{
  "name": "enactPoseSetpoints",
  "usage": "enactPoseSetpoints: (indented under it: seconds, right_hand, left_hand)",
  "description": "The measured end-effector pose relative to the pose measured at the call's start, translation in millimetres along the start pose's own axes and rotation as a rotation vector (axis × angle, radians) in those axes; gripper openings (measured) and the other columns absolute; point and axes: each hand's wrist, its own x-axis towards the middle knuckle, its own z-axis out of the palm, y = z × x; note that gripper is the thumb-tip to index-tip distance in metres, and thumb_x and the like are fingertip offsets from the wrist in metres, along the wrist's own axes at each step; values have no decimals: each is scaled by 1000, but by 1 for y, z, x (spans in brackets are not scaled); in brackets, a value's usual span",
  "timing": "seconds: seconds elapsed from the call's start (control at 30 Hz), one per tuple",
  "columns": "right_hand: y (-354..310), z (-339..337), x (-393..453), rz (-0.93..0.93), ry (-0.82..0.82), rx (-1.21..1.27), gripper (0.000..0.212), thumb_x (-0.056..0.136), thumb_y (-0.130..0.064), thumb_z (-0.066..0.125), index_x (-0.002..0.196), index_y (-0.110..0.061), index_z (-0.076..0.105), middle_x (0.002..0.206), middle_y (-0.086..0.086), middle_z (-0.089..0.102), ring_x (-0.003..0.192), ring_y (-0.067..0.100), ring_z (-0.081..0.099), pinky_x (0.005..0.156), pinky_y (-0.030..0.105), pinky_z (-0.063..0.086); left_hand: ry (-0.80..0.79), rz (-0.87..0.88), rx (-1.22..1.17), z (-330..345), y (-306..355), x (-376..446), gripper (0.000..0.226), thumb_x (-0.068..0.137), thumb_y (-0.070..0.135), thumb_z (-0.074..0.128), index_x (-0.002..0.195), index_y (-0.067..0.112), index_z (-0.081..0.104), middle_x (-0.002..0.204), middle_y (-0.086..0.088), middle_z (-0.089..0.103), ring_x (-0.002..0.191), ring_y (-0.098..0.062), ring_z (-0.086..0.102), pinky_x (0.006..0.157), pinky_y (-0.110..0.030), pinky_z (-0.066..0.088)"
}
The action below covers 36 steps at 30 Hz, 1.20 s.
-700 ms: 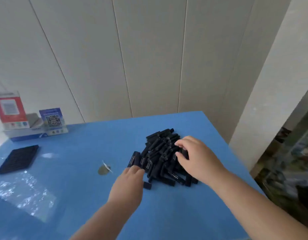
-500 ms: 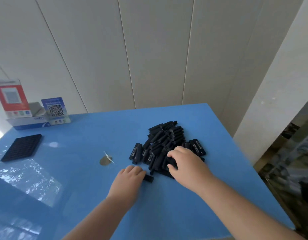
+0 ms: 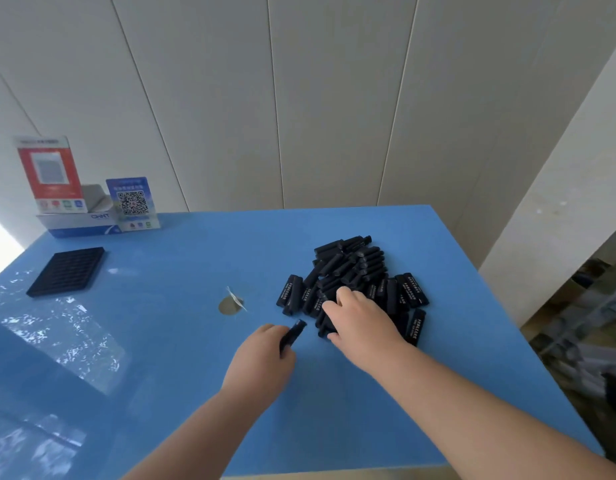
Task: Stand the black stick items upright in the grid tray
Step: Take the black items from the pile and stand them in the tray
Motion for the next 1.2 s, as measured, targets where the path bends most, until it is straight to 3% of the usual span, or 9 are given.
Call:
enactPoseSetpoints:
  seconds: [0.2,0.37,0.47,0.53,0.7,0.77,0.87,1.07,1.2]
  right_hand:
    - [-11,17,7,95,-15,-12,22,93,-12,65,83,-17,46,96,-2,35,90,19,46,66,26,37]
    - [-11,17,3,177,36,-34,21,94,-9,55,77,-14,43,92,-1,37,81,19,42,60,28,35]
    - [-1,8,3,320,86,86,12,93,-10,52,81,-11,51,94,0,48,76,21,53,58,33,47]
    - [9,3,2,444,123,229,11,92,-14,56,81,-15,58,91,-2,53,70,18,56,55,29,48]
    - [32,-3,-7,766,115,753,7,78,-20,66,72,-17,69,65,-3,71,58,13,60,48,20,40]
    - [42,-4,-14,864,107,977,5,75,-17,65,72,-15,68,64,-1,73,66,19,68,60,30,54]
    - [57,-6,-22,949,83,1306,7,82,-10,73,82,-8,65,80,5,75,71,19,76,86,39,61]
    - [63,-20,-31,857,-81,2060,17,90,6,67,106,6,63,84,14,71,72,21,71,69,29,61]
    - [54,-29,-21,704,-281,2134,17,93,5,62,105,6,74,92,15,71,78,21,70,76,31,60]
  left_hand:
    - [-74,-99,-473,-16,20,-25,9,82,17,45,77,16,52,56,7,38,45,-13,29,40,-19,26]
    - [-120,-208,-673,-28,26,-38,22,87,23,51,82,37,68,69,1,65,47,-8,41,41,-17,34]
    - [-128,-234,-719,-29,27,-41,23,88,26,54,85,42,70,76,8,71,59,-12,57,55,-23,47]
    - [-115,-242,-733,-28,26,-41,21,88,27,57,90,43,71,80,12,73,74,-16,67,63,-24,52]
    - [-83,-262,-734,-19,29,-37,20,89,23,61,92,41,70,79,14,73,73,-2,68,62,-19,53]
    - [-78,-282,-777,-14,31,-35,19,92,22,62,98,38,70,85,13,75,80,-5,71,79,-28,58]
    - [-43,-303,-859,-10,38,-30,18,93,20,63,98,34,72,90,10,75,82,-6,72,79,-25,56]
    - [18,-361,-909,-10,51,-20,15,94,19,65,100,30,74,86,10,75,83,-7,72,79,-25,55]
    - [54,-385,-926,-21,52,-25,15,94,19,65,102,29,74,95,8,77,89,-8,73,79,-24,53]
